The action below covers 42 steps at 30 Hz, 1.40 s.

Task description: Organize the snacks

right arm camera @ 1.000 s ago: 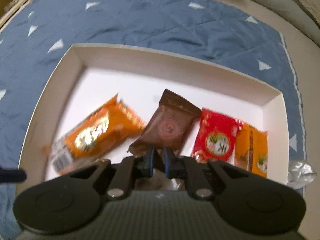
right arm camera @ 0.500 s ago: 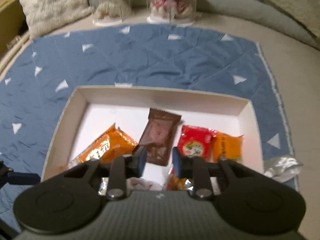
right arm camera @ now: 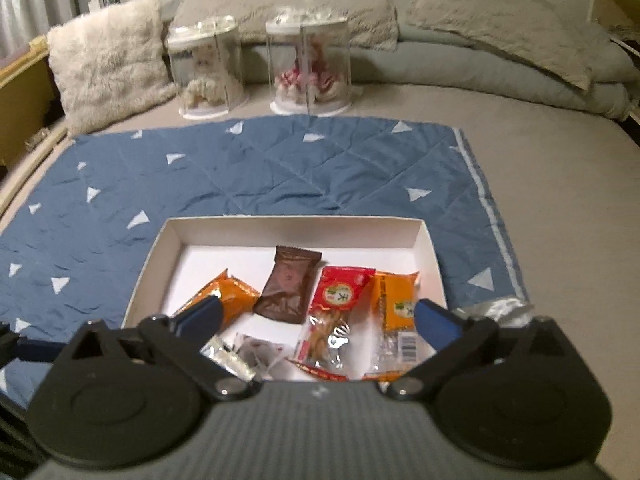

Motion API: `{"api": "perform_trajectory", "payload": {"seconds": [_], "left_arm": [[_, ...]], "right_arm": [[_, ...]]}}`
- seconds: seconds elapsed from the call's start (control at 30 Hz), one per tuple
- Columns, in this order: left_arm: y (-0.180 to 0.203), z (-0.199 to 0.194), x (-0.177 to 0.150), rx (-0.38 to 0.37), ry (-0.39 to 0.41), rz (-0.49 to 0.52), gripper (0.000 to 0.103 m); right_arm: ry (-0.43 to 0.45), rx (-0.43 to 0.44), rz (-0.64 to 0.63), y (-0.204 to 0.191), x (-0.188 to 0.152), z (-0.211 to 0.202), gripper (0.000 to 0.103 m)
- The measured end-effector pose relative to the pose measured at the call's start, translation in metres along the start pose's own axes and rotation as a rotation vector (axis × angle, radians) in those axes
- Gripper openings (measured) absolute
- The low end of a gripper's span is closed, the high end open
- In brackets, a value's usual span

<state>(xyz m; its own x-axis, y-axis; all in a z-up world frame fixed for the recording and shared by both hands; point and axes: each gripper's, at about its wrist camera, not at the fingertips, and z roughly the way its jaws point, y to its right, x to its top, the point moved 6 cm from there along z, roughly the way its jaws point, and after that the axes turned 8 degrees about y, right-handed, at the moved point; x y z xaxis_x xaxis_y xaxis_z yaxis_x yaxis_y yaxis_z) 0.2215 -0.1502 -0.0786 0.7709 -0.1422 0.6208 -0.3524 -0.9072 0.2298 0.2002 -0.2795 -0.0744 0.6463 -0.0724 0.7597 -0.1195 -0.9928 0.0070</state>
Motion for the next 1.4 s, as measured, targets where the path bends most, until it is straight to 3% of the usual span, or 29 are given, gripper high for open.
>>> {"api": "perform_trajectory", "payload": {"seconds": [0.27,0.67,0.87,1.07,1.4], "left_arm": [[0.010,-0.041,-0.002,0.051,0.101,0.023,0.103],[0.028,-0.130,-0.014,0.161,0.330,-0.029,0.103],[0.041,-0.161,-0.033,0.247,0.417,0.073,0.103],[0.040,-0.178,-0.052,0.282,0.480,0.096,0.103],[0.026,-0.177,-0.088,0.276,0.478,0.050,0.103]], "right_arm": [[0.094,0.003,0.033,0.022,-0.005,-0.062,0.102],[0.272,-0.013,0.006,0.033,-0.039,-0.164,0.102],[0.369,-0.005,-0.019,0.027,-0.052,-0.208,0.102],[0.385,-0.006,-0.027,0.016,-0.070,-0.227,0.102],[0.392,-0.027,-0.037,0.013,-0.100,-0.220,0.102]]}}
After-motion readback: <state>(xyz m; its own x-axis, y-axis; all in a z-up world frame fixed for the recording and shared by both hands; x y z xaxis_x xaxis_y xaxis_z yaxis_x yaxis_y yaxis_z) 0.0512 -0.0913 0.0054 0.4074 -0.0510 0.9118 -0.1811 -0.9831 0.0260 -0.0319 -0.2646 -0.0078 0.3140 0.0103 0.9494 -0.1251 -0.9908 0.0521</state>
